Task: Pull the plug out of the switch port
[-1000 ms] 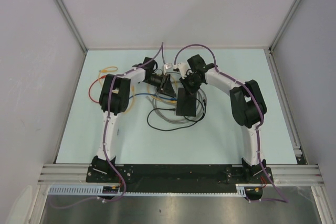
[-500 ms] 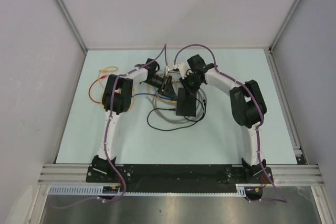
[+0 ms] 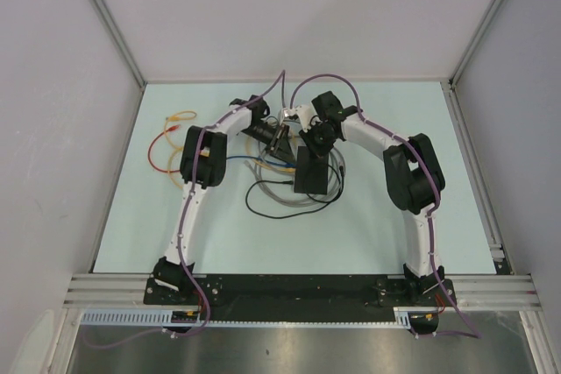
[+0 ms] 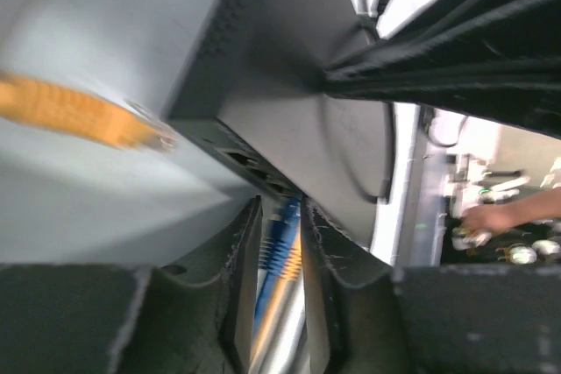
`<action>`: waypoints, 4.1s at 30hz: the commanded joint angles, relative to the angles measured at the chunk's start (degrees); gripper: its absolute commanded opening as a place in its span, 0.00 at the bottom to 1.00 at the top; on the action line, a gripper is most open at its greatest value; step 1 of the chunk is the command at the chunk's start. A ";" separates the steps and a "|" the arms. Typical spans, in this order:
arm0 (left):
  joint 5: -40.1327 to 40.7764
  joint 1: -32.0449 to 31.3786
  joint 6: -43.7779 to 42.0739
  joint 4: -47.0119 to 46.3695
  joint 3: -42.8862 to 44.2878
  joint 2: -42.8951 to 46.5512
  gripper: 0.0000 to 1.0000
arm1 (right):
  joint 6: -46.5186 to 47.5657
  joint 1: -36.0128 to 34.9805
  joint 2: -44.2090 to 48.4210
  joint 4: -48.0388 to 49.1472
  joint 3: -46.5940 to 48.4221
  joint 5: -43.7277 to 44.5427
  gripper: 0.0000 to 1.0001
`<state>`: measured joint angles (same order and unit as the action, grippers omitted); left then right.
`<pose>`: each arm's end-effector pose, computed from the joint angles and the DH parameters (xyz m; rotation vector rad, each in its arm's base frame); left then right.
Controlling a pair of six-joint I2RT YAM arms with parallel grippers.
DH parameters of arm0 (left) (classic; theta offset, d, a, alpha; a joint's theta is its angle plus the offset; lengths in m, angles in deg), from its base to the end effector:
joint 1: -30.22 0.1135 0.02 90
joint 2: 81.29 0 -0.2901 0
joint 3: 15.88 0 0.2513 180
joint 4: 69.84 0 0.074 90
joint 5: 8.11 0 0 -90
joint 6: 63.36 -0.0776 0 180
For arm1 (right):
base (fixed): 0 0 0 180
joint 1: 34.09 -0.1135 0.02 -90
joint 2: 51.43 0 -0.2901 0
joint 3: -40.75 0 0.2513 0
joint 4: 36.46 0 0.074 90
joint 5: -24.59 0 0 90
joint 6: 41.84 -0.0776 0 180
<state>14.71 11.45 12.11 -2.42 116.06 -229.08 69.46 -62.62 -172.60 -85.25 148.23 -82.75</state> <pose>0.4688 -0.2348 0.0961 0.8313 2.4299 -1.7088 0.4131 0.2509 0.1709 -1.2052 2.3599 0.4439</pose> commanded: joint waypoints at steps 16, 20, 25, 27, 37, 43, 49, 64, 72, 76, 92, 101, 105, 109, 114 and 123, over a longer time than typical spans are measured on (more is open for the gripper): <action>1.88 -2.94 -11.23 15.83 10.90 -6.99 0.35 | 1.03 -1.08 -4.87 -8.61 -4.11 3.54 0.01; 1.52 -3.03 -12.63 16.88 10.90 -6.99 0.26 | 1.02 -1.08 -4.87 -8.70 -4.02 3.54 0.01; 1.70 -2.94 -12.72 17.32 10.81 -7.08 0.12 | 1.03 -1.08 -4.96 -8.52 -3.93 3.46 0.01; 1.61 -2.94 -12.37 17.15 10.81 -7.08 0.03 | 1.03 -1.09 -5.05 -8.52 -3.93 3.46 0.01; 2.67 -1.27 -11.04 15.64 10.91 -6.11 0.00 | 1.11 -1.26 -4.87 -8.44 -4.20 3.54 0.01; 2.57 -1.63 -12.55 17.59 10.54 -6.81 0.00 | 1.11 -1.26 -5.22 -8.44 -3.67 3.81 0.01; 4.33 -0.66 -6.13 11.44 15.38 -7.17 0.00 | 1.20 -1.26 -5.40 -8.70 -3.40 3.98 0.01; 7.32 0.66 -4.91 10.74 15.47 -6.55 0.00 | 1.20 -1.17 -5.66 -8.61 -3.23 3.98 0.01; 4.16 -0.48 -9.03 12.41 3.19 -2.43 0.00 | 1.11 -1.17 -5.49 -8.35 -3.49 4.16 0.01; 4.60 0.48 -6.41 13.37 10.17 -5.22 0.00 | 1.11 -1.26 -5.84 -8.52 -3.23 3.90 0.01; 7.14 1.45 -8.43 19.11 16.26 -10.24 0.00 | 1.20 -1.52 -5.84 -8.87 -3.23 3.81 0.00; 7.32 1.45 -12.45 21.28 7.92 -5.94 0.00 | 1.29 -1.44 -5.75 -8.70 -3.49 4.07 0.00; 10.48 1.71 -12.38 21.72 8.50 -6.37 0.00 | 1.20 -1.52 -5.84 -8.87 -3.32 4.07 0.00; 10.75 2.68 -6.32 17.62 18.19 -9.54 0.00 | 1.29 -1.61 -5.93 -8.96 -3.23 3.90 0.00; 9.18 2.86 -7.35 17.49 16.70 -7.34 0.00 | 1.20 -1.52 -5.57 -8.79 -3.58 3.98 0.00; 6.62 3.56 -5.18 9.34 12.22 4.24 0.47 | 1.29 -1.61 -6.19 -8.96 -2.97 3.98 0.00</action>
<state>19.28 14.01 6.39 14.39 127.78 -234.11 69.68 -64.11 -172.71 -85.69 148.54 -83.01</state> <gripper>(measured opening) 0.375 0.007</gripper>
